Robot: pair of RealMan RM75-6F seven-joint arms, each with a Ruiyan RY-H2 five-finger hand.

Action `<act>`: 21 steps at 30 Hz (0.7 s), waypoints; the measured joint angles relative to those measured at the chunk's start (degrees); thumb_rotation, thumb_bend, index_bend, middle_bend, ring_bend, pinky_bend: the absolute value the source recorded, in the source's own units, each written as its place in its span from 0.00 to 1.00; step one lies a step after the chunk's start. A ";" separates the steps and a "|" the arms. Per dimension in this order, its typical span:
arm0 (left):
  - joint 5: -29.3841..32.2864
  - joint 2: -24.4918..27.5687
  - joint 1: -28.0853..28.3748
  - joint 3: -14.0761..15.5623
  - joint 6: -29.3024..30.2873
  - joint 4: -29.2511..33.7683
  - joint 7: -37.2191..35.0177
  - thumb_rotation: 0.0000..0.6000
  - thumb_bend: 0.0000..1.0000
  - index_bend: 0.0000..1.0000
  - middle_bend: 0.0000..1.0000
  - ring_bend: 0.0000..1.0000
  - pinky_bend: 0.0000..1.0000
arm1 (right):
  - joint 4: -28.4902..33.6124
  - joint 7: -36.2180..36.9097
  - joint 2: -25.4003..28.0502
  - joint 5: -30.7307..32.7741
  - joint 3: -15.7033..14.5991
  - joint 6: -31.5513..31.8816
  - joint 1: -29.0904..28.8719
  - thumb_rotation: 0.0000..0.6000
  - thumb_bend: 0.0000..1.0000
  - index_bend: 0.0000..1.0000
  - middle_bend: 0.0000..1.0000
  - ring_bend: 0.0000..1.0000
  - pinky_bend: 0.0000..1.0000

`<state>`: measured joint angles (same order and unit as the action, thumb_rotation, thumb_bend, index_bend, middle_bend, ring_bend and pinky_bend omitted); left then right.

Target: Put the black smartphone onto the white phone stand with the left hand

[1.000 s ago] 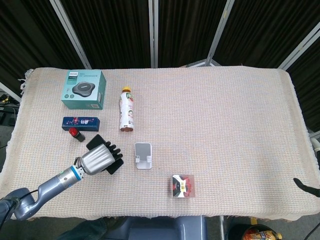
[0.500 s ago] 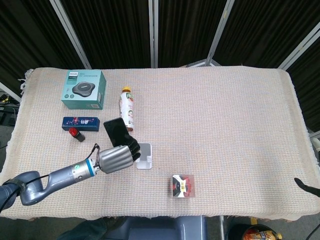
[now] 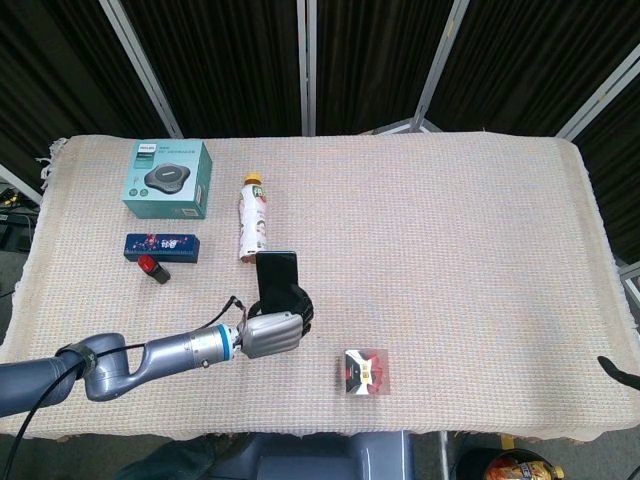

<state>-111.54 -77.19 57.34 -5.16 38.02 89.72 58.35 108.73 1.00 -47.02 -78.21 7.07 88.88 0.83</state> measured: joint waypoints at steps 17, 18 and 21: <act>1.30 -3.75 1.86 0.30 -2.54 -5.12 3.06 1.00 0.00 0.52 0.33 0.44 0.39 | -0.10 0.91 0.34 -0.04 0.11 -0.19 -0.04 1.00 0.00 0.00 0.00 0.00 0.00; 1.27 -3.97 1.89 0.33 -2.36 -5.39 3.05 1.00 0.00 0.52 0.33 0.43 0.39 | -0.12 0.91 0.34 -0.03 0.10 -0.20 -0.04 1.00 0.00 0.00 0.00 0.00 0.00; 1.39 -4.91 1.85 0.52 -1.63 -6.34 2.90 1.00 0.00 0.51 0.33 0.43 0.39 | -0.21 1.00 0.34 0.12 0.11 -0.25 -0.02 1.00 0.00 0.00 0.00 0.00 0.00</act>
<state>-110.15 -82.10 59.20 -4.64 36.39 83.38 61.25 108.52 2.00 -46.68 -78.09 7.18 88.64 0.80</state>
